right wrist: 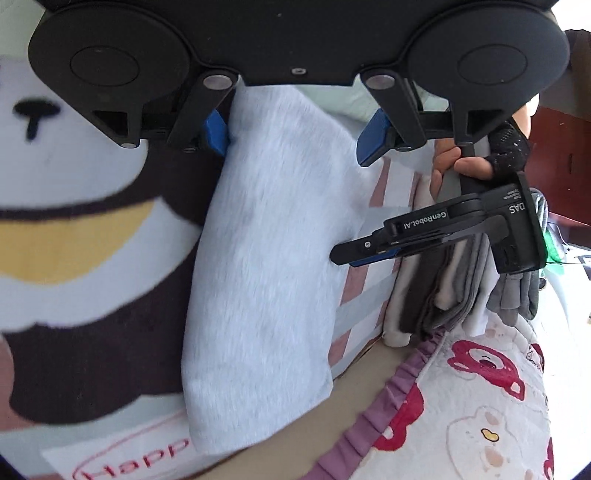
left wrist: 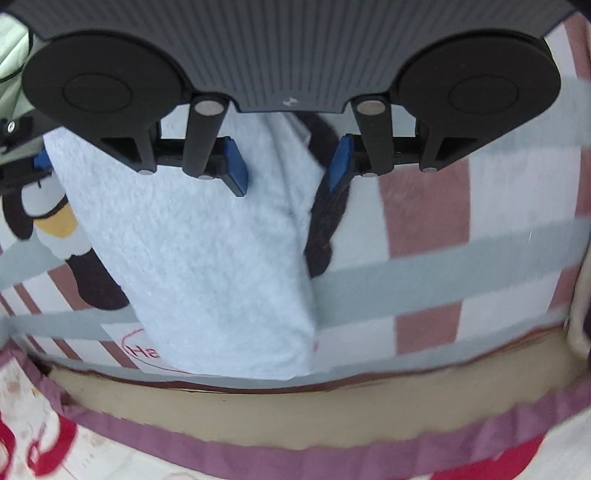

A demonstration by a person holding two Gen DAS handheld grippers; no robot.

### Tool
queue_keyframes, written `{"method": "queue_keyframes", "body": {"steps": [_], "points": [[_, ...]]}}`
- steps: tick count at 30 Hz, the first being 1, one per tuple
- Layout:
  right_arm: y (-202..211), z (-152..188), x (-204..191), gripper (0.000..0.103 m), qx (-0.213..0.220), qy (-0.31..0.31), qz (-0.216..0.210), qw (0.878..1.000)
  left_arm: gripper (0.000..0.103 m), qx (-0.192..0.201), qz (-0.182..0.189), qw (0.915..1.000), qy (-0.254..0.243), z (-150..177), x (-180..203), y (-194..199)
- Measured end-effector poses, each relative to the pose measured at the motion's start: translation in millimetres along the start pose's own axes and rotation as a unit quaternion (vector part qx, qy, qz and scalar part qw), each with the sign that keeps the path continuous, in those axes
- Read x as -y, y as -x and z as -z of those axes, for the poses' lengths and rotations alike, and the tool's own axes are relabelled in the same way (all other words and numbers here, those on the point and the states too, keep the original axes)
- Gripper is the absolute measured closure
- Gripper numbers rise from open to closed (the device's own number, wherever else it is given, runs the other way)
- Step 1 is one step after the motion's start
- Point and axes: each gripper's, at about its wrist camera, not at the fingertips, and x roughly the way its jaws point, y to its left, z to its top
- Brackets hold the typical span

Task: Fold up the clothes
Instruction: 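Grasp the end of the folded shirt with the right gripper and lift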

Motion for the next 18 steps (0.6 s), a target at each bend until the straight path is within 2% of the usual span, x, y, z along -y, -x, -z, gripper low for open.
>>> {"method": "queue_keyframes", "body": {"steps": [3, 5, 6, 7, 9, 10, 11, 12, 13, 14, 16, 17, 18], "points": [[-1, 1, 5, 0.027, 0.005, -0.038, -0.018, 0.999, 0.052, 0.002, -0.008, 0.9999, 0.013, 4, -3, 4], [-1, 0, 17, 0.028, 0.010, -0.101, -0.051, 0.994, 0.055, 0.030, -0.004, 0.9994, -0.018, 7, 4, 13], [-2, 2, 24, 0.029, 0.018, -0.146, -0.082, 0.986, 0.060, 0.049, 0.000, 0.9979, -0.042, 10, 9, 19], [-2, 4, 30, 0.029, 0.025, -0.189, -0.109, 0.976, 0.062, 0.071, 0.009, 0.9953, -0.065, 12, 15, 27], [-2, 8, 33, 0.030, 0.035, -0.249, -0.137, 0.958, 0.062, 0.125, 0.056, 0.9861, -0.094, 14, 26, 48], [-1, 7, 28, 0.032, 0.036, -0.244, -0.127, 0.961, 0.060, 0.136, 0.089, 0.9835, -0.080, 15, 28, 56], [1, 5, 23, 0.044, 0.036, -0.236, -0.116, 0.964, 0.060, 0.142, 0.116, 0.9809, -0.063, 16, 28, 62], [2, 3, 16, 0.065, 0.035, -0.213, -0.094, 0.972, 0.059, 0.134, 0.131, 0.9817, -0.037, 16, 27, 62], [4, 1, 9, 0.075, 0.033, -0.189, -0.073, 0.979, 0.059, 0.121, 0.142, 0.9824, -0.008, 16, 26, 62], [5, -1, 2, 0.078, 0.033, -0.167, -0.054, 0.984, 0.059, 0.097, 0.143, 0.9845, 0.028, 16, 22, 56], [11, -3, -4, 0.080, 0.042, -0.152, -0.057, 0.986, 0.057, 0.040, 0.142, 0.9829, 0.110, 20, 13, 40], [13, -4, -6, 0.080, 0.047, -0.150, -0.061, 0.986, 0.057, 0.009, 0.139, 0.9761, 0.167, 26, 5, 29], [13, -7, -10, 0.081, 0.049, -0.148, -0.061, 0.986, 0.057, -0.009, 0.147, 0.9622, 0.229, 35, -5, 22]]}}
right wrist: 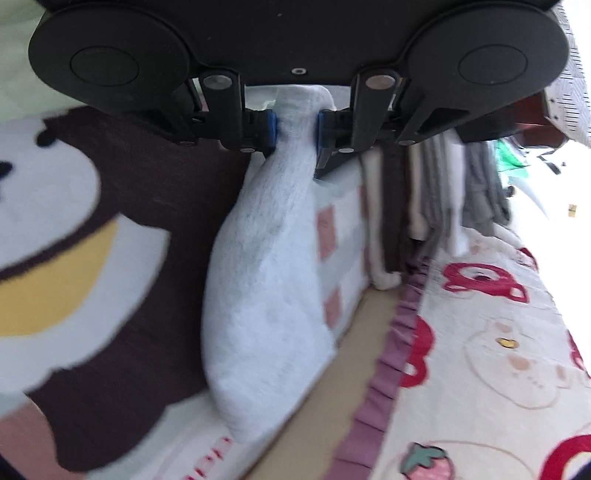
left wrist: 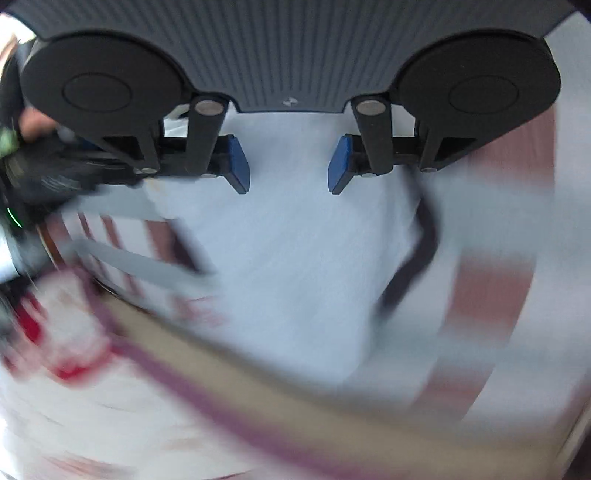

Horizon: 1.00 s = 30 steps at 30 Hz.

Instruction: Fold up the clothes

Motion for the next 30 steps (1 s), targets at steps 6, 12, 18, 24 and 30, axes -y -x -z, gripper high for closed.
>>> {"method": "queue_keyframes", "body": {"steps": [6, 12, 18, 24, 30], "points": [[-6, -11, -21, 0.081, 0.007, 0.013, -0.011, 1.000, 0.055, 0.019, 0.090, 0.9622, 0.256, 22, -55, 8], [-5, -20, -39, 0.081, 0.005, 0.043, -0.005, 0.999, 0.047, 0.039, 0.124, 0.9362, 0.326, 41, -46, 20], [-4, -26, -47, 0.081, 0.010, 0.043, -0.009, 0.999, 0.038, 0.089, 0.133, 0.8905, 0.426, 64, -38, 38], [-4, -28, -48, 0.081, 0.017, 0.018, -0.039, 0.999, 0.033, 0.073, 0.149, 0.8721, 0.461, 73, -33, 31], [-2, -25, -39, 0.081, 0.022, -0.013, -0.055, 0.998, 0.029, 0.143, 0.147, 0.8572, 0.472, 74, -36, 34]]}}
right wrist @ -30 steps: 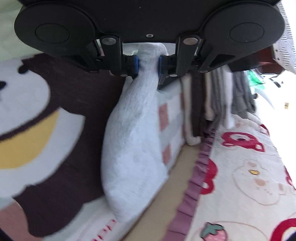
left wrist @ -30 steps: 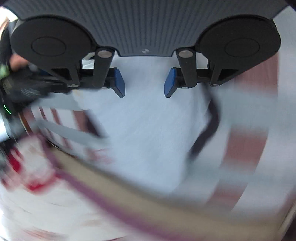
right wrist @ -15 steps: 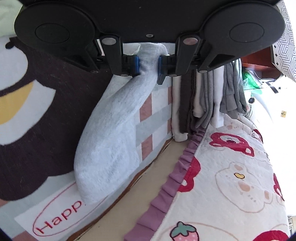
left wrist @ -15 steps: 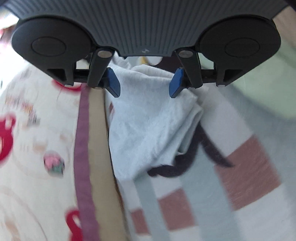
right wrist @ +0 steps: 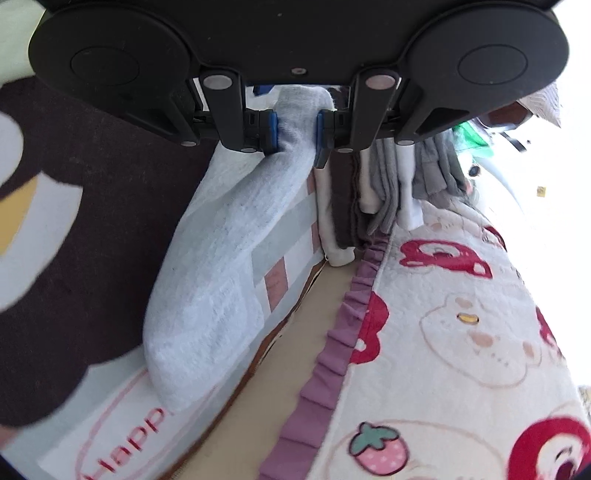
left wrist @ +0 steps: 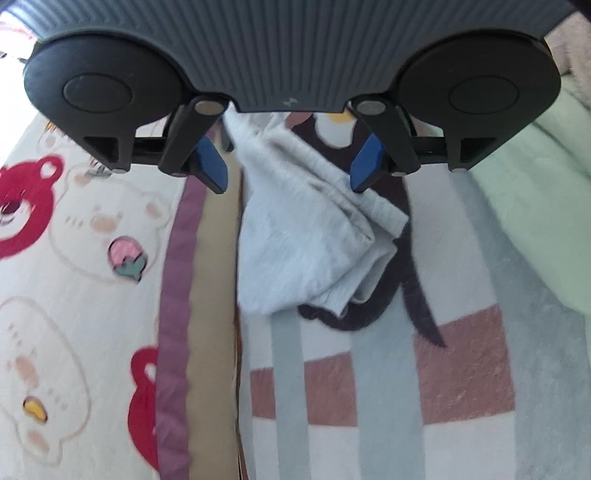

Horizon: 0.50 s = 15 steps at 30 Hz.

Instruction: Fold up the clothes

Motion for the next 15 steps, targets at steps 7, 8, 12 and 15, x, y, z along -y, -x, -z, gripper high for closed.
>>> {"method": "queue_keyframes", "body": {"steps": [7, 8, 12, 15], "points": [[1, 3, 1, 0.081, 0.004, -0.010, -0.015, 1.000, 0.028, -0.030, -0.032, 0.9976, 0.054, 4, -6, -17], [2, 3, 2, 0.081, 0.005, -0.013, -0.020, 1.000, 0.027, -0.027, -0.041, 0.9970, 0.059, 2, -6, -20], [8, 7, 12, 0.081, 0.007, -0.033, -0.056, 0.998, 0.032, -0.008, -0.062, 0.9980, 0.011, -4, 5, -27], [14, 9, 21, 0.081, 0.007, -0.048, -0.083, 0.995, 0.081, 0.038, -0.066, 0.9927, -0.093, -2, 22, -26]]}}
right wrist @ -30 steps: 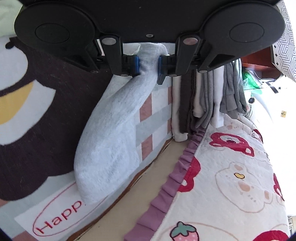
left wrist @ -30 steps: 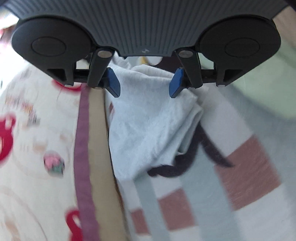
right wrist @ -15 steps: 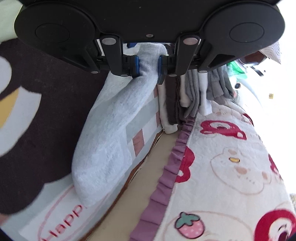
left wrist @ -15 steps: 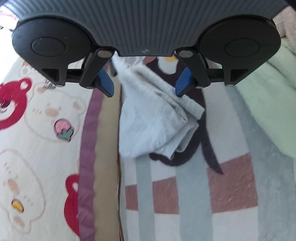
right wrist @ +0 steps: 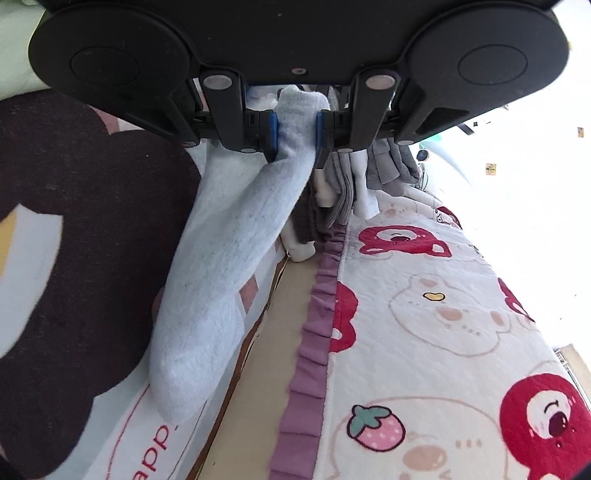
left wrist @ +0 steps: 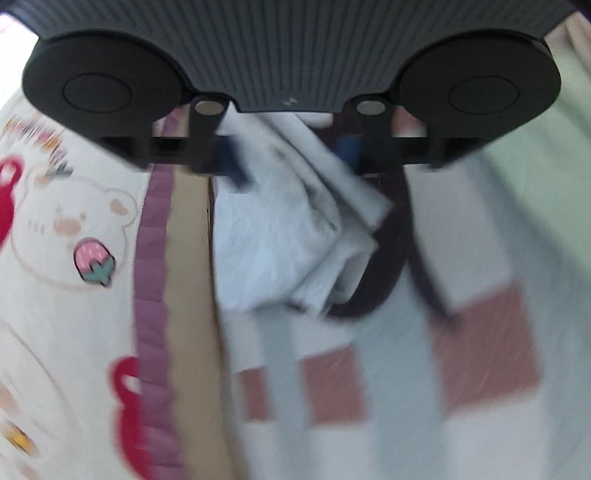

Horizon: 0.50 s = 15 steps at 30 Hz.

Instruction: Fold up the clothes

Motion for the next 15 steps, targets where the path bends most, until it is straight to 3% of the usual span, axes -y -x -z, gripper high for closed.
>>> {"method": "queue_keyframes", "body": {"steps": [4, 7, 9, 12, 15], "points": [[2, 3, -4, 0.079, -0.024, 0.036, 0.030, 0.999, 0.090, 0.063, -0.004, 0.9928, -0.102, 5, 11, 9], [8, 6, -22, 0.060, -0.029, 0.137, 0.110, 0.984, 0.091, 0.105, -0.025, 0.9800, -0.167, 11, 16, 13], [17, 5, -27, 0.044, -0.005, 0.195, 0.157, 0.968, 0.091, 0.108, -0.027, 0.9780, -0.176, 8, 15, 13], [27, -10, -23, 0.044, 0.037, 0.238, 0.208, 0.948, 0.091, 0.106, -0.028, 0.9781, -0.177, 4, 13, 13], [22, -35, -7, 0.042, 0.060, 0.222, 0.225, 0.947, 0.091, 0.102, -0.032, 0.9791, -0.173, 4, 12, 9]]}}
